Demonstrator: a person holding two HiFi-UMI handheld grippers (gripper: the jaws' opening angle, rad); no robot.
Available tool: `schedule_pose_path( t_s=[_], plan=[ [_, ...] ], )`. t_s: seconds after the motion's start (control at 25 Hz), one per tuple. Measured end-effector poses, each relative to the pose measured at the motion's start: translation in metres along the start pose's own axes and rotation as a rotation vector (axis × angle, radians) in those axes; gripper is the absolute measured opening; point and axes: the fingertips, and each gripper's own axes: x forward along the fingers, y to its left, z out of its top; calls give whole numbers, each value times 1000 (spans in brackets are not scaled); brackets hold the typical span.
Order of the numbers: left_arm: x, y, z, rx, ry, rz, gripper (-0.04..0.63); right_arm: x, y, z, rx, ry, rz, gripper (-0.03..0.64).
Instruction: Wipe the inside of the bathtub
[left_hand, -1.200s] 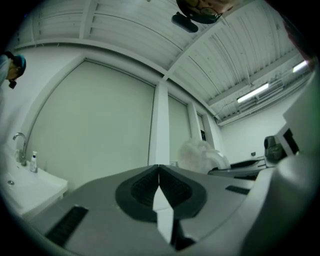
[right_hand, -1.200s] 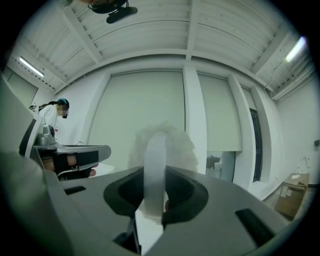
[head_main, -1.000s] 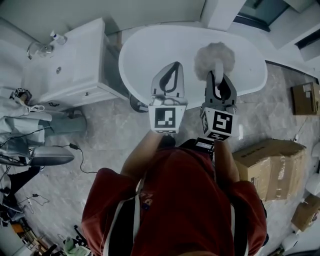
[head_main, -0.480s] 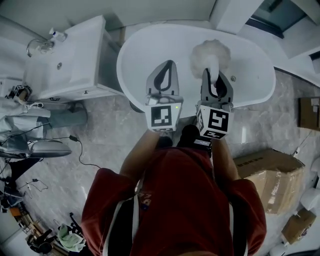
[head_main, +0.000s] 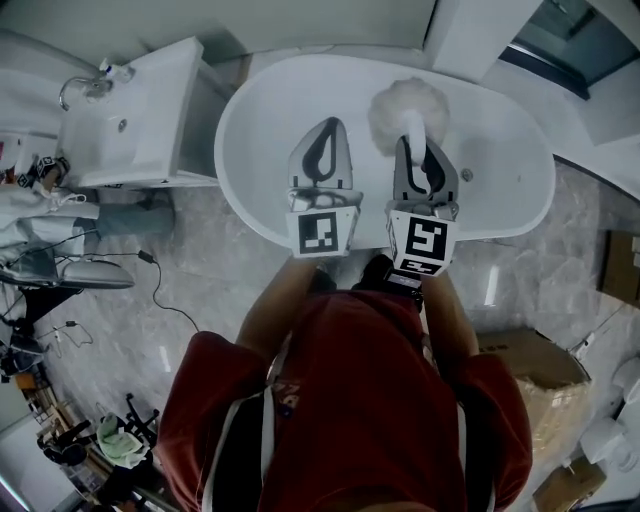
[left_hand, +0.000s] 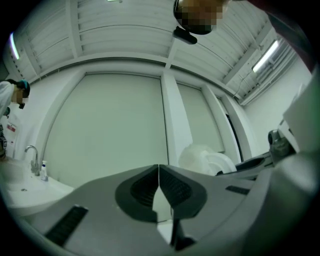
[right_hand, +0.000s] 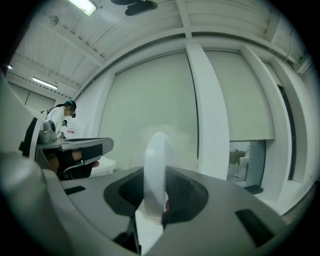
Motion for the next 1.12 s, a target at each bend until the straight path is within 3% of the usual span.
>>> schedule_pose_path(
  t_s=[0.4,0.84,1.12],
  plan=[
    [20,0,-33,-1,47,105,17,34,-20,-29,45,43,116,94],
    [40,69,-109,-43,101,115,17,114,39,-90,21,78,168,94],
    [70,114,-174,-35,124,138,17,183,61,-159,96,155,202,94]
  ],
)
